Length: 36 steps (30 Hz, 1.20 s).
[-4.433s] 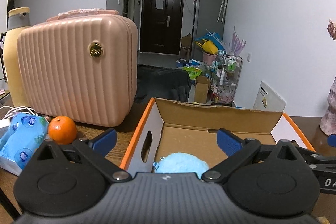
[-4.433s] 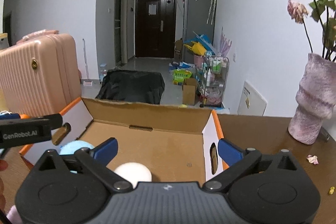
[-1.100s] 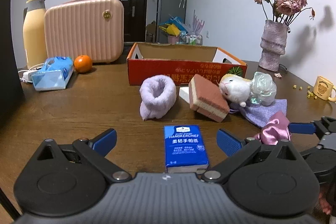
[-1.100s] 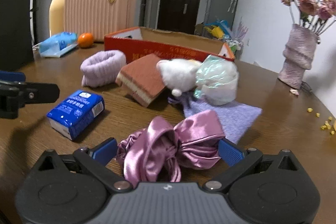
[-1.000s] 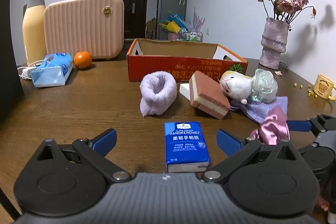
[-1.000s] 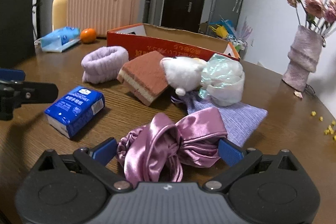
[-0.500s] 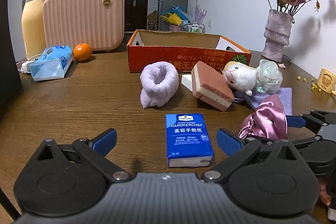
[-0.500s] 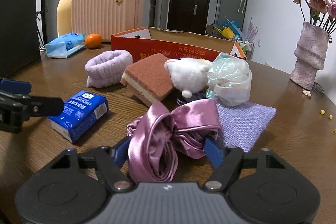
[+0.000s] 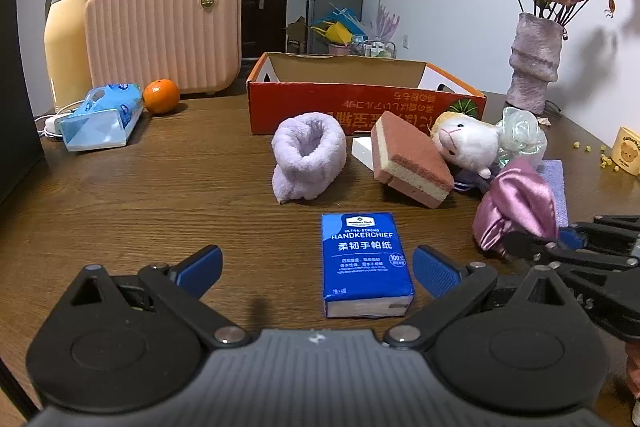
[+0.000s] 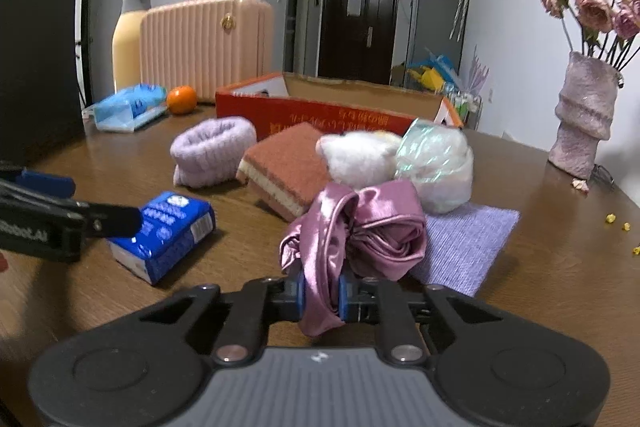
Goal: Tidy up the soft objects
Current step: 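Grasp the pink satin bow with the right gripper while the left approaches the tissue pack, then grasp the blue handkerchief tissue pack with the left gripper while the right holds the bow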
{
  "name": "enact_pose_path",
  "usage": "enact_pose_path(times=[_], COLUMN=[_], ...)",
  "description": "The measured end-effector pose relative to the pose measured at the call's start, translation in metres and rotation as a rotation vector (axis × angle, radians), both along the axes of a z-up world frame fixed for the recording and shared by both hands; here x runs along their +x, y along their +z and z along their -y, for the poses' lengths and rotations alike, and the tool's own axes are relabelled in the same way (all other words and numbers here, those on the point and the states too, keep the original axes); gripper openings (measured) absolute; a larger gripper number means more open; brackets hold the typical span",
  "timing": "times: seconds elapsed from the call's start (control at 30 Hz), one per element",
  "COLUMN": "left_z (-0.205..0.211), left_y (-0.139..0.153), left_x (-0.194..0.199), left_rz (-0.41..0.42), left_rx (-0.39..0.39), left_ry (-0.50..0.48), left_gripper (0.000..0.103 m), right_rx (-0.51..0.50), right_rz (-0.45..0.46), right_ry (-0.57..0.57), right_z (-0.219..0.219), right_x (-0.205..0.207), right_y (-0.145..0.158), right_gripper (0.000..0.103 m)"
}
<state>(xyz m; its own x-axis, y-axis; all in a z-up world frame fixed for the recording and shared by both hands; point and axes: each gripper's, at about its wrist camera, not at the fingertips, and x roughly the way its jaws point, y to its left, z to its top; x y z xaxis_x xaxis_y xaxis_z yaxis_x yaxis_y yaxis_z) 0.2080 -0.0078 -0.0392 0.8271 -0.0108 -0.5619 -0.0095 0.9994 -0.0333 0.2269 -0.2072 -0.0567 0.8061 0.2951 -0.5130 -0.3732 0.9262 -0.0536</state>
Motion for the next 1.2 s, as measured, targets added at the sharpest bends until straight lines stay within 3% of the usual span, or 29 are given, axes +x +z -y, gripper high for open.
enact_pose_path(times=[0.47,0.93,1.03,1.2], left_z=[0.014,0.033,0.033,0.029], left_y=[-0.006,-0.021,-0.021,-0.023], left_x=[0.017,0.042,0.042,0.044], left_rz=[-0.047,-0.115,-0.114,-0.145], left_rx=[0.018,0.095,0.088,0.052], left_ry=[-0.042,-0.007,-0.012,-0.029], left_gripper=[0.103,0.103,0.096,0.075], right_rx=[0.121,0.165,0.161,0.155], right_rz=[0.153,0.162,0.158,0.154], right_ry=[-0.116,-0.154,-0.157,-0.162], right_z=[0.031,0.041,0.040,0.039], right_x=[-0.016,-0.016,-0.015,-0.014], right_y=[0.019,0.021,0.020,0.019], right_gripper=[0.014,0.014,0.014,0.015])
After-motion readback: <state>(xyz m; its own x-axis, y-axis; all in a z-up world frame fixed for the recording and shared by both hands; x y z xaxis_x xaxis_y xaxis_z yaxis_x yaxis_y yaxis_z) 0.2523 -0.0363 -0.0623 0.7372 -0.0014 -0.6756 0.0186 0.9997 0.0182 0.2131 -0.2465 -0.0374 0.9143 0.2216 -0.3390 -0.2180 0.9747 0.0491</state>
